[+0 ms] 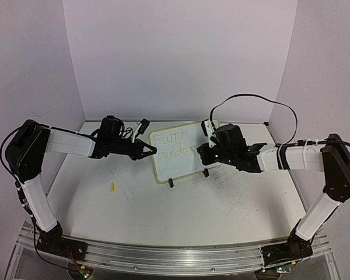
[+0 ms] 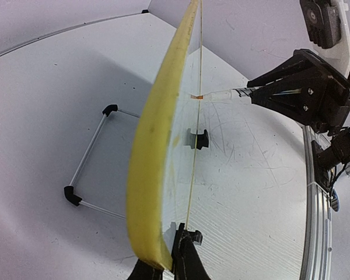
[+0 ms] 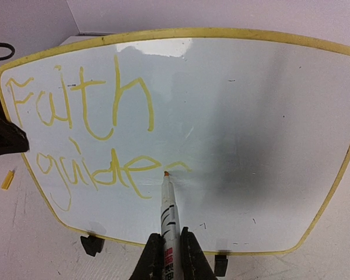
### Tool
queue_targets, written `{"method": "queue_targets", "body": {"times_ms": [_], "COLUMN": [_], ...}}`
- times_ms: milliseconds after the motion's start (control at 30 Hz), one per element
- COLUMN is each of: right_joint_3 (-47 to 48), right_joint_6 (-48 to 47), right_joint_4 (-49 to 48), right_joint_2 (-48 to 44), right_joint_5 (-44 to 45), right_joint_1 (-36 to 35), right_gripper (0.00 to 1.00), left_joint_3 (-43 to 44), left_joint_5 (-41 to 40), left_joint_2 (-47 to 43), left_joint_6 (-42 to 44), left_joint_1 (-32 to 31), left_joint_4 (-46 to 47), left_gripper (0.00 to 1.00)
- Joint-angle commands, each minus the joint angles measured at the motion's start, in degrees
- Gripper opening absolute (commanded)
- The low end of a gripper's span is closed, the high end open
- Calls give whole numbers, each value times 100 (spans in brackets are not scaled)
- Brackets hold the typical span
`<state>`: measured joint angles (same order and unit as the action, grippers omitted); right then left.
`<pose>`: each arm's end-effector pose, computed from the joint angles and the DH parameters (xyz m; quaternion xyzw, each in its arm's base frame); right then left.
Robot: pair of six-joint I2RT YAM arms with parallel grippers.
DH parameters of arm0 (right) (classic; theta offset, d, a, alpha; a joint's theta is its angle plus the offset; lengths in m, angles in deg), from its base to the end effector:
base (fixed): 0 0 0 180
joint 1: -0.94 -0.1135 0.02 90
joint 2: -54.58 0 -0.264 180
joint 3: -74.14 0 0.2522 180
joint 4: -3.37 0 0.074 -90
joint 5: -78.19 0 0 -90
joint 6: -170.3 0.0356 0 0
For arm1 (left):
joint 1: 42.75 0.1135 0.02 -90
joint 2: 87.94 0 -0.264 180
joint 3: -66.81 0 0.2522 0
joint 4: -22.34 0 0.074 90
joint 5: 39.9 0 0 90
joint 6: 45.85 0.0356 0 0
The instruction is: Write a sentence on the whiteboard
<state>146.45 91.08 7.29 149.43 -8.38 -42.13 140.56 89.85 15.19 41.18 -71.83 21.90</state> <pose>0.2742 0.2534 0.2311 -0.2212 0.8207 0.2156 0.4807 0.3277 -0.2083 0.1965 0.3498 0.7542 -0.4129 0.3720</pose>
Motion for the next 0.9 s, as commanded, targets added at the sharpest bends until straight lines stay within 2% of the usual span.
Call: {"method": "queue_targets", "body": {"times_ms": [0,467,867], "right_joint_3": [-55,-159,-129], "right_joint_6": [63,106,159], "right_joint_4": [21,182,190], "right_joint_2": [-16,-113,81], "right_joint_5": [203,630,398], "right_joint_1": [-26,-30,-83], "right_gripper": [0,0,0], "left_joint_3": [77,74,76], "left_joint_5": [-1089,-1134,-1131], "left_joint_2": [170,168,155], "left_joint_6": [545,547,543], "left_joint_1": [101,100,101], "left_joint_4": [-462,-462,-471], "left_gripper": [0,0,0]}}
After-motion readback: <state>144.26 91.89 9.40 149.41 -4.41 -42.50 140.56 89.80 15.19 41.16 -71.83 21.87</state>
